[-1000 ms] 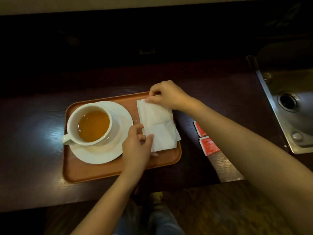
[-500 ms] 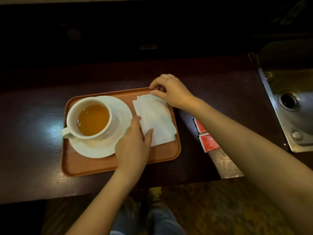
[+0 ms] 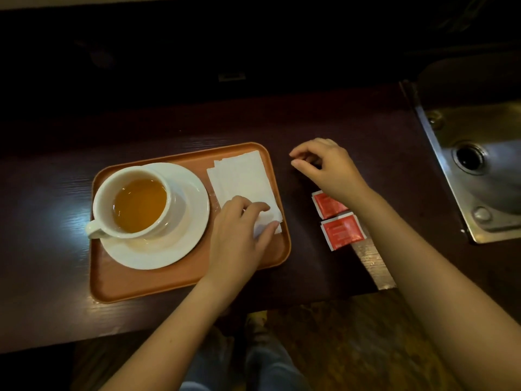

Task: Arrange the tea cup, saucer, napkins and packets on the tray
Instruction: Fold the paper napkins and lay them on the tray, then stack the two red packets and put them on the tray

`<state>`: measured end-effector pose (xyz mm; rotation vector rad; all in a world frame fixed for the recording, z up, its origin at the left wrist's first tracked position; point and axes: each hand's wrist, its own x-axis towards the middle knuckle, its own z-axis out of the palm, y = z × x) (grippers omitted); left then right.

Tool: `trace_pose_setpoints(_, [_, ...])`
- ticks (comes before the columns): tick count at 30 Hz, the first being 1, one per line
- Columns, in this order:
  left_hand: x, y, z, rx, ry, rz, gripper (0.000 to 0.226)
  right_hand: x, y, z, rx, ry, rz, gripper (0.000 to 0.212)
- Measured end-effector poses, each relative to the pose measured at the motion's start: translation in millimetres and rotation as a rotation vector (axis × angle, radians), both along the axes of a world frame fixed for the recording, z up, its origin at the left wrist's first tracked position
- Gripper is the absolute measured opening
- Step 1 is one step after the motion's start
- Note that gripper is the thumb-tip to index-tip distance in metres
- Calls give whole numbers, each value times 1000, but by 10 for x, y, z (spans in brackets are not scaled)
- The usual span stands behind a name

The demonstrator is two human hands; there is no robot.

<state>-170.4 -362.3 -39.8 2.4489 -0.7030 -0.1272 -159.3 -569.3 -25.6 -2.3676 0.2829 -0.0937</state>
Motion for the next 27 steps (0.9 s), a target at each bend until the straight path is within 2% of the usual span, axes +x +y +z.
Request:
trace_pose_setpoints(3, [-34, -125, 75, -12, -11, -42, 25, -253, -159, -21, -41, 56, -30, 20])
trace_pose_setpoints(8, [-46, -502, 151, 3, -37, -227, 28, -747, -354, -56, -146, 131, -51, 25])
trace_pose_setpoints(13, [-131, -862, 79, 181, -32, -375, 42, -1163, -404, -106, -186, 216, -89, 45])
trace_pose_setpoints(19, [-343, -967, -31, 289, -87, -414, 47, -1379, -333, -219, -228, 247, -63, 62])
trace_pose_setpoints(23, [-408, -961, -81, 265, -27, -394, 56, -1432, -307, -261, -147, 195, -118, 59])
trace_pose_setpoints(27, [-393, -989, -79, 219, 49, -393, 53, -1470, -309, -278, -107, 156, -111, 53])
